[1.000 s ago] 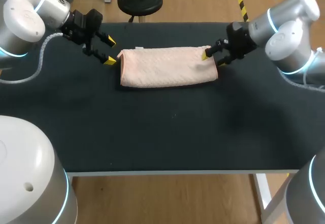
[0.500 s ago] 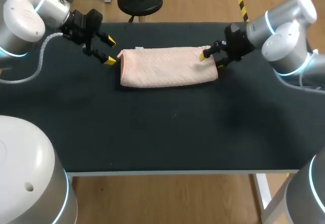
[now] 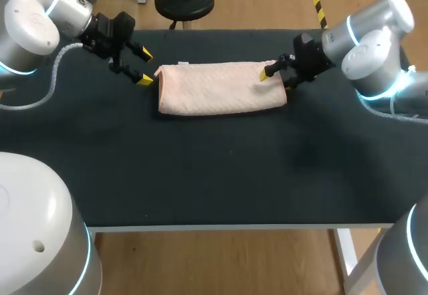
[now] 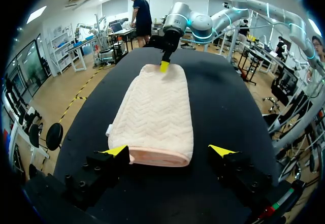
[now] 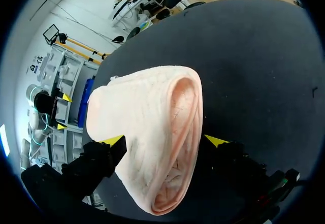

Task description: Fold the towel

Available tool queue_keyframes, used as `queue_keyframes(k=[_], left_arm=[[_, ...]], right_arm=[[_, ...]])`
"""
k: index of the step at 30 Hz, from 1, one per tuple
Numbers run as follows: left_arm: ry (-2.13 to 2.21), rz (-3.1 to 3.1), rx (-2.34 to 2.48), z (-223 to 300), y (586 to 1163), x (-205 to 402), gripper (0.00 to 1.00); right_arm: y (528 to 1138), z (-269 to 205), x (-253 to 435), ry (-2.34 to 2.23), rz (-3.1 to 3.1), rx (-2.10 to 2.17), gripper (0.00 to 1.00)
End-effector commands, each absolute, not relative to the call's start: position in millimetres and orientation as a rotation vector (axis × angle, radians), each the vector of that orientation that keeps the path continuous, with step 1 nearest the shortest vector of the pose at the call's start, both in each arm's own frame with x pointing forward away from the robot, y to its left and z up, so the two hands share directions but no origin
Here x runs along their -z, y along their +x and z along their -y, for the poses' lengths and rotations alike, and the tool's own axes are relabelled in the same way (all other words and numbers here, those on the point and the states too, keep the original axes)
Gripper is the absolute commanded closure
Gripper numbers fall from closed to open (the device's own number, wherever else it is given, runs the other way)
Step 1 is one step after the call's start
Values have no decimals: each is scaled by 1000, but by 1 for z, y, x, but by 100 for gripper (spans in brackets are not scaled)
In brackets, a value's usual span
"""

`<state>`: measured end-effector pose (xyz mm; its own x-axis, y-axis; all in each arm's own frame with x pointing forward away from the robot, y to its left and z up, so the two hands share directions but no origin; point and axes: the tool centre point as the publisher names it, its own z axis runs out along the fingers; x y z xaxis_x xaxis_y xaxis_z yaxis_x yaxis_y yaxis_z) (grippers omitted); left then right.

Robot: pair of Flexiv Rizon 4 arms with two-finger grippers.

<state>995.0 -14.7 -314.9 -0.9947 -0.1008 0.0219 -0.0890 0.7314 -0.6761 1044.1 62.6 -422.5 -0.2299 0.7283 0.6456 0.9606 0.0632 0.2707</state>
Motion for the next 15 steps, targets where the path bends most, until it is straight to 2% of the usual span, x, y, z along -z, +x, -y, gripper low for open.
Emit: queue_keyframes(k=[1, 15], left_arm=[[-159, -2905, 1135, 15, 994, 315, 0], [-159, -2905, 1135, 15, 994, 315, 0]], right_arm=[[1047, -70, 433, -1681, 2001, 952, 0], [1049, -80, 428, -1676, 1990, 967, 0]])
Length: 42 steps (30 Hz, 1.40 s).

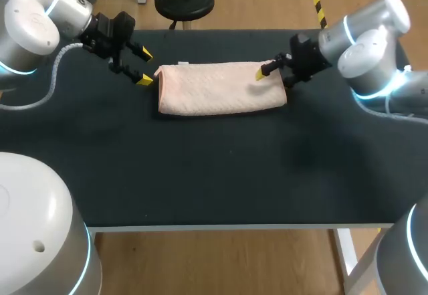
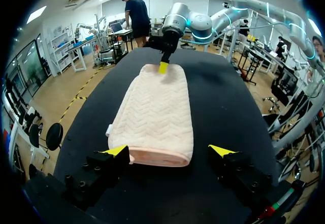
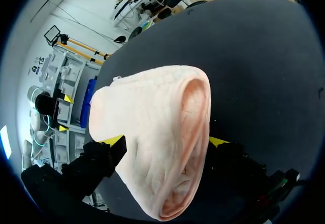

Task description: Fold the towel

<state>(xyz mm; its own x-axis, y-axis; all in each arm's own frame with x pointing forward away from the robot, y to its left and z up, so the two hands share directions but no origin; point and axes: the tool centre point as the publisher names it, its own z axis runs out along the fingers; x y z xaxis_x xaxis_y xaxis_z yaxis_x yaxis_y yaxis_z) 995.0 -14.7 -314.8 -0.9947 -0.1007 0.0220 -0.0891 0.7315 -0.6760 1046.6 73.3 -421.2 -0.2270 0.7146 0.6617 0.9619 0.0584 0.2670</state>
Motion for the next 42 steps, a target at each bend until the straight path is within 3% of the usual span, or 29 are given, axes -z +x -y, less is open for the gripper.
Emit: queue_keyframes(k=[1, 5, 6, 8, 10, 13, 16, 19, 32, 42], left_arm=[[-159, -2905, 1135, 15, 994, 315, 0], [-159, -2905, 1135, 15, 994, 315, 0], [-159, -2905, 1135, 15, 994, 315, 0], [-159, -2905, 1135, 15, 994, 315, 0], [-159, -2905, 1135, 15, 994, 315, 0], [-159, -2905, 1135, 15, 994, 315, 0], [-159, -2905, 1135, 15, 994, 315, 0], [-159, -2905, 1135, 15, 994, 315, 0], [-159, -2905, 1135, 15, 994, 315, 0], [-159, -2905, 1135, 15, 994, 315, 0]], right_arm=[[1049, -80, 427, -1675, 1991, 967, 0], [1049, -82, 426, -1672, 1996, 967, 4], [1049, -82, 426, -1674, 1996, 966, 15], [1049, -82, 426, -1677, 1998, 961, 23], [1048, -83, 426, -1679, 2001, 957, 51], [1047, -83, 425, -1683, 2013, 950, 69], [1047, -83, 425, -1692, 2027, 937, 78], [1046, -83, 424, -1706, 2058, 917, 100], [1055, -91, 397, -1862, 2156, 781, 100], [1064, -135, 364, -1942, 2128, 781, 100]])
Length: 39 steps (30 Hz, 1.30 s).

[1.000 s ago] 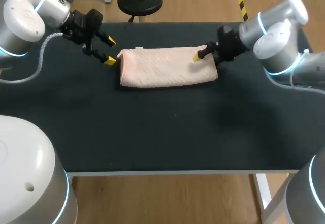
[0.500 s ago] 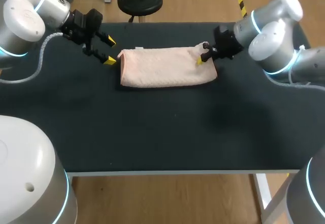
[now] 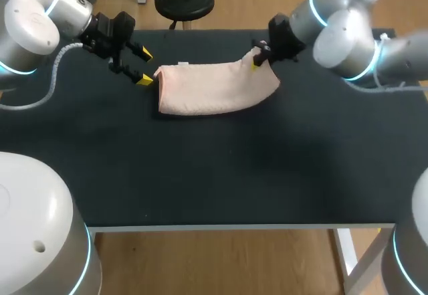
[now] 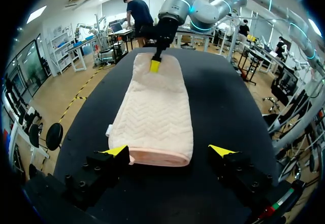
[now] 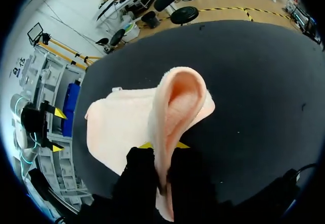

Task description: Fold the towel

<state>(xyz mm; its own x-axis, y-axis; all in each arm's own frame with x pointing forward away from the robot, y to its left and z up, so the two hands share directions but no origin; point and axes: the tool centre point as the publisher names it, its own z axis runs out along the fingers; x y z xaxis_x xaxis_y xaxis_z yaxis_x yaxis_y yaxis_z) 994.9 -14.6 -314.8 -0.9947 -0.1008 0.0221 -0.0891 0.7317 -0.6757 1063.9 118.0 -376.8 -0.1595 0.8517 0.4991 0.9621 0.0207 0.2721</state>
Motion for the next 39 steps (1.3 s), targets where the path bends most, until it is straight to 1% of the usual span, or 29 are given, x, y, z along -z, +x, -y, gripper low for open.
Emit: queue_keyframes(k=[1, 10, 18, 20, 22, 28, 39], left_arm=[[-159, -2905, 1135, 15, 994, 315, 0], [-159, -2905, 1135, 15, 994, 315, 0], [-159, -2905, 1135, 15, 994, 315, 0], [-159, -2905, 1135, 15, 994, 315, 0], [-159, -2905, 1135, 15, 994, 315, 0], [-159, -2905, 1135, 15, 994, 315, 0], [-159, -2905, 1135, 15, 994, 315, 0]], right_arm=[[1063, -141, 361, -1942, 2127, 784, 100], [1054, -202, 357, -1869, 2192, 778, 100], [1039, -258, 340, -1747, 2303, 822, 100], [1035, -270, 340, -1725, 2320, 814, 98], [1032, -279, 341, -1712, 2335, 808, 100], [1027, -302, 340, -1669, 2343, 819, 100], [1024, -324, 346, -1645, 2337, 831, 100]])
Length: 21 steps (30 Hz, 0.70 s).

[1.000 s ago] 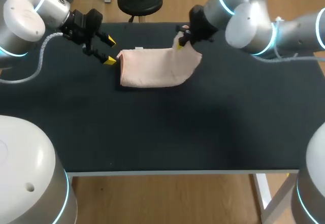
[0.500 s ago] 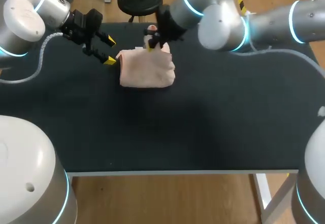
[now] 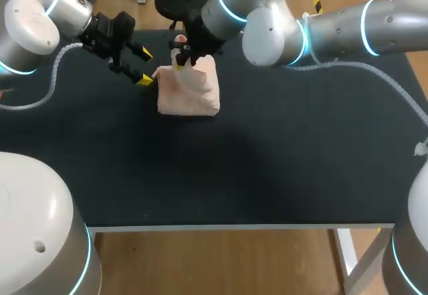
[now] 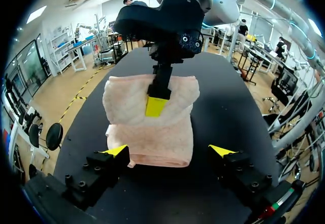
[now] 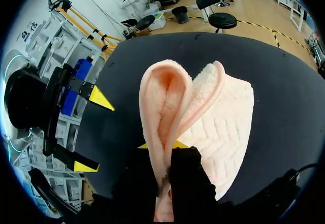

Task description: Fold the towel

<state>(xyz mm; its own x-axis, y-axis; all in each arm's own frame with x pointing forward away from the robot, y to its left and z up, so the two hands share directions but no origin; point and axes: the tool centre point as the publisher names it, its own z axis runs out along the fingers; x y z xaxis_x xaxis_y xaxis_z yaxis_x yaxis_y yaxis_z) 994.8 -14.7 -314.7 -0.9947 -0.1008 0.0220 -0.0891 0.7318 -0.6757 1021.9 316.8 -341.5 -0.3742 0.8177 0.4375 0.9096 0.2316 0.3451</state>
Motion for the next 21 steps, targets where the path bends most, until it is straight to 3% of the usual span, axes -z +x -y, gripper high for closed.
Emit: queue_keyframes(k=[1, 2, 3, 21], left_arm=[[-159, -2905, 1135, 15, 994, 315, 0], [-159, -2905, 1135, 15, 994, 315, 0], [-159, -2905, 1135, 15, 994, 315, 0], [-159, -2905, 1135, 15, 994, 315, 0]], right_arm=[[1024, -326, 346, -1642, 2339, 831, 100], [1023, -327, 346, -1628, 2341, 840, 67], [1022, -329, 345, -1626, 2341, 844, 0], [1030, -312, 283, -1613, 2296, 1166, 0]])
